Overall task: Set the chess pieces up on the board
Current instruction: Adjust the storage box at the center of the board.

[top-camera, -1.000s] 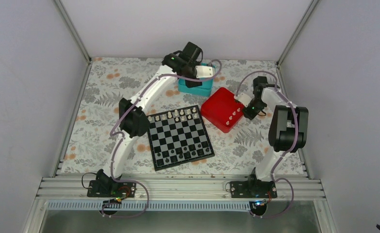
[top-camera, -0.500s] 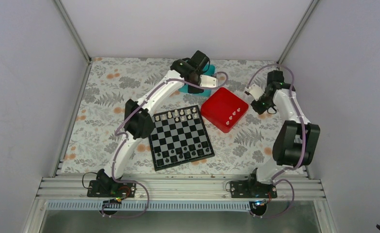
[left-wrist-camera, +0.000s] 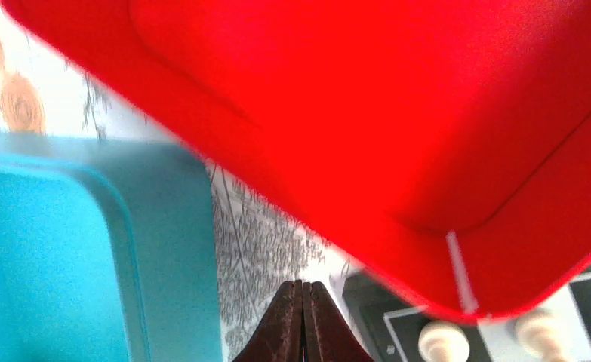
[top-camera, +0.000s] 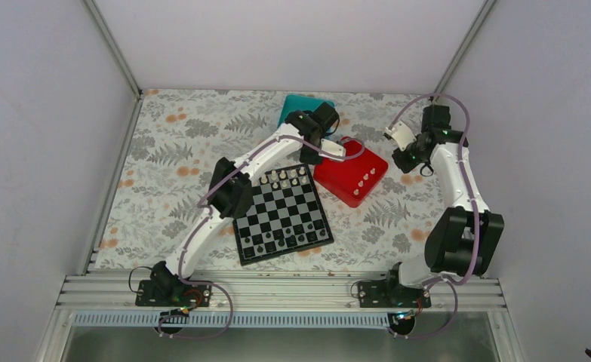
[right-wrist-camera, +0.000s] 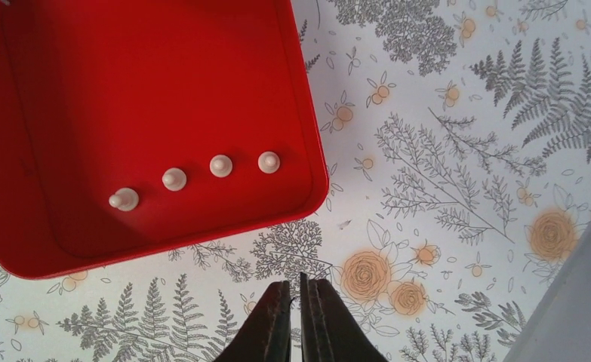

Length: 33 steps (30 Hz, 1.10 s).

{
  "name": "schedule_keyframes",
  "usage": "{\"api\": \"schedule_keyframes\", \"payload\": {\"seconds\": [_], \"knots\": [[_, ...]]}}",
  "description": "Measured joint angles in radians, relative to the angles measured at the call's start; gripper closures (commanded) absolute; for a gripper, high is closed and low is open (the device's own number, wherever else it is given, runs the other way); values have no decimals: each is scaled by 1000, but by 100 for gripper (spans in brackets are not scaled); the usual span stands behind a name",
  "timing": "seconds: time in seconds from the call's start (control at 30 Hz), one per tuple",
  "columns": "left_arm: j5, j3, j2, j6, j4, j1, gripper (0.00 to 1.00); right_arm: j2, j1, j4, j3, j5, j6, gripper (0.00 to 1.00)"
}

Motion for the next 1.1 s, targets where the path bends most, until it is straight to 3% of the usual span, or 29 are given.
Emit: {"api": "schedule_keyframes", "payload": {"seconds": [0.43,1.1], "knots": [[-2,0,2,2,-11,3,98,-3,-2,29,-57,2,26,95],[4,-2,2,21,-63,-48,98,247,-79,54,-70,-19,47,96]]}}
